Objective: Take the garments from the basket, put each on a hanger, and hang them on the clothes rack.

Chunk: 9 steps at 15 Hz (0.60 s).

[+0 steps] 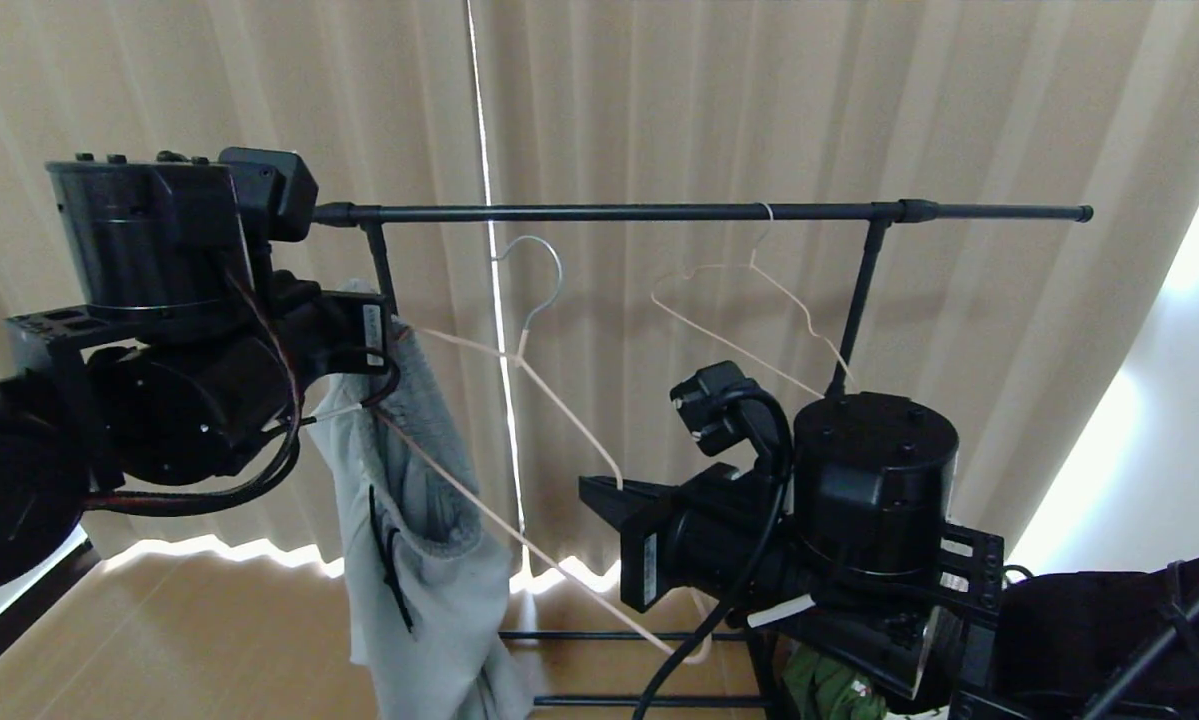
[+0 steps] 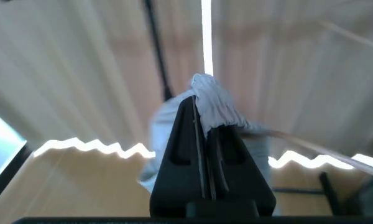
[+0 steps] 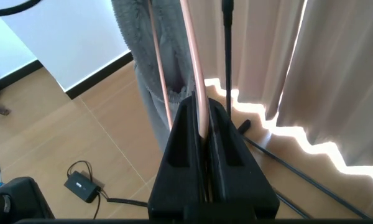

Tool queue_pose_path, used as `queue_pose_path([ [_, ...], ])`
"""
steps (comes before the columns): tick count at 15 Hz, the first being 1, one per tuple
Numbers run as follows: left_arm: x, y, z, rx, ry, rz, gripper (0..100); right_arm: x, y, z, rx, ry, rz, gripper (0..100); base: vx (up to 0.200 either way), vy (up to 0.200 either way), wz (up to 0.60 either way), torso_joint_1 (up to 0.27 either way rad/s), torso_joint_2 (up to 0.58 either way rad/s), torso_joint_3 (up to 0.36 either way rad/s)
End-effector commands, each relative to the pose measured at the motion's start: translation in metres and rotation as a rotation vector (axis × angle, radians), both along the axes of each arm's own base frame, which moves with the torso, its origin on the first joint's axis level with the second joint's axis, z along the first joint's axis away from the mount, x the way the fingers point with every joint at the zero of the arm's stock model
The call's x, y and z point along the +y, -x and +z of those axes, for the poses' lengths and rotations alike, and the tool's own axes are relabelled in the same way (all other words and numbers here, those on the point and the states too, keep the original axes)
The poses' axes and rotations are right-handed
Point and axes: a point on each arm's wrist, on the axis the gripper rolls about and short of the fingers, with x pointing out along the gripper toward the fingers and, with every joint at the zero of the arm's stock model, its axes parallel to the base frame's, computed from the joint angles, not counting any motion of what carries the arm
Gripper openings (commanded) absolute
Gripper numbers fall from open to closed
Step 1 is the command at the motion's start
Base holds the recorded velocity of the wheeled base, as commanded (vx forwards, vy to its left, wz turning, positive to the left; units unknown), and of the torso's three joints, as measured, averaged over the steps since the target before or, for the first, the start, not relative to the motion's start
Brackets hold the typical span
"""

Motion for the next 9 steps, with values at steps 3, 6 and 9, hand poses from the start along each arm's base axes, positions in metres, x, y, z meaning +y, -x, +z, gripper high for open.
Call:
queue_pose_path([
  [3, -0.019, 0.021, 0.006, -0.015, 0.005, -0.107, 0, 0.0, 0.0, -0.004, 0.008, 0.01, 0.001, 0, 0.0, 0.0, 0.0, 0.0, 0.0, 0.0],
  [6, -0.027, 0.031, -0.003, 0.015, 0.001, -0.227, 0, 0.0, 0.0, -0.005, 0.009, 0.015, -0.002, 0, 0.0, 0.0, 0.0, 0.0, 0.0, 0.0],
  [9, -0.027, 0.036, 0.002, 0.009, 0.025, -0.347, 0, -0.001, 0.0, -0.006, 0.013, 0.022, -0.003, 0, 0.0, 0.0, 0.0, 0.0, 0.0, 0.0],
])
